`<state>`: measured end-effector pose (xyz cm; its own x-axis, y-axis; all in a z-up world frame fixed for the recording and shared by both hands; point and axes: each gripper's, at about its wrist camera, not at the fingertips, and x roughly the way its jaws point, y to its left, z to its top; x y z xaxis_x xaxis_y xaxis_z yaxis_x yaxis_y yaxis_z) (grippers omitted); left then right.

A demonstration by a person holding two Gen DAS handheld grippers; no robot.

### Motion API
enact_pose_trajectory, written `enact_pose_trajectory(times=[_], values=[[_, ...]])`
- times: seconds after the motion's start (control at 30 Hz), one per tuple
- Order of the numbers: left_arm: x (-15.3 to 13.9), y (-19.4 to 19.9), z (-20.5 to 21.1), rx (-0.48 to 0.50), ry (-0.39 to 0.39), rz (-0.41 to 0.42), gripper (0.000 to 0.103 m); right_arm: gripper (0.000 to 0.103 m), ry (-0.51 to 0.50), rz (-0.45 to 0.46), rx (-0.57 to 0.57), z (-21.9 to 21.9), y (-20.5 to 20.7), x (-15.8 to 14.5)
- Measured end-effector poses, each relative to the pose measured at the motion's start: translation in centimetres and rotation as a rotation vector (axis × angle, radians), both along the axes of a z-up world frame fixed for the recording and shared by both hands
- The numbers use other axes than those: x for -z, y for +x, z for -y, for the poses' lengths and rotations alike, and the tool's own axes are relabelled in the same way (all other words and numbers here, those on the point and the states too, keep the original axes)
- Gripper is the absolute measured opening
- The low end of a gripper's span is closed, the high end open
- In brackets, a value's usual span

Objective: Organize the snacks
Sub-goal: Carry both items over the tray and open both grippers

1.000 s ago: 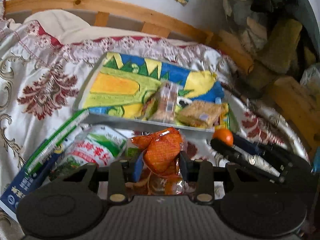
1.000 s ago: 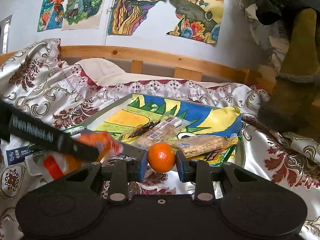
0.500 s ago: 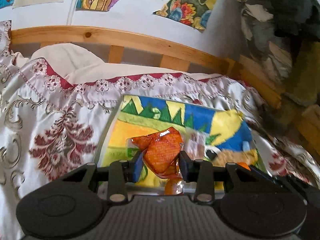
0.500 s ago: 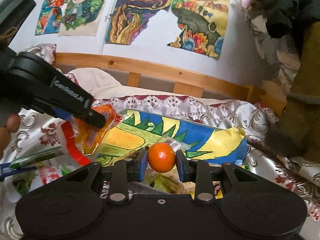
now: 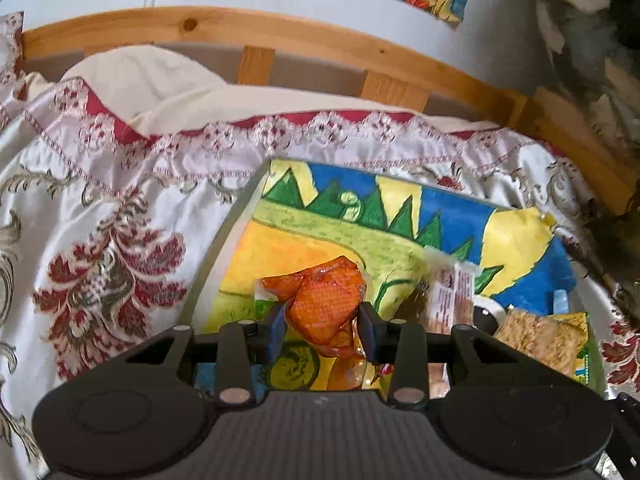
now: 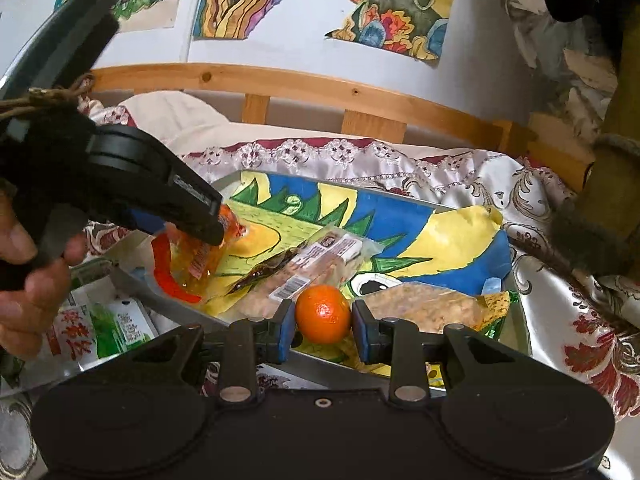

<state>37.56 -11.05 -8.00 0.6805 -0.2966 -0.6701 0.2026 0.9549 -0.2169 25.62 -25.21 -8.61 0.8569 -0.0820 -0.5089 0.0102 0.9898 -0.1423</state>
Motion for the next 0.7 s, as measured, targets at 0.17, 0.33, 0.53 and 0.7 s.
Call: enact_pose_trajectory(times=[0.17, 0.33, 0.53, 0.7], values=[[0.1, -0.1, 0.6, -0.012, 0.012, -0.012, 0.042, 0.033, 0.014, -0.005, -0.006, 0.1, -0.1, -0.1], [-0.3, -0.2, 0.9, -0.016, 0.038, -0.018, 0.045, 0.034, 0.01, -0.004, 0.002, 0.2, -0.1, 0.0], [-1.3, -1.3, 1.0, 0.0, 0.075, 0.007, 0.063, 0.054, 0.021, 0.019, 0.016, 0.4, -0.6, -0.7], [-3.1, -3.1, -0.1, -0.01, 0.068, 0.025, 0.074, 0.064, 0.042, 0.062, 0.036, 0.7, -2.1, -2.2]])
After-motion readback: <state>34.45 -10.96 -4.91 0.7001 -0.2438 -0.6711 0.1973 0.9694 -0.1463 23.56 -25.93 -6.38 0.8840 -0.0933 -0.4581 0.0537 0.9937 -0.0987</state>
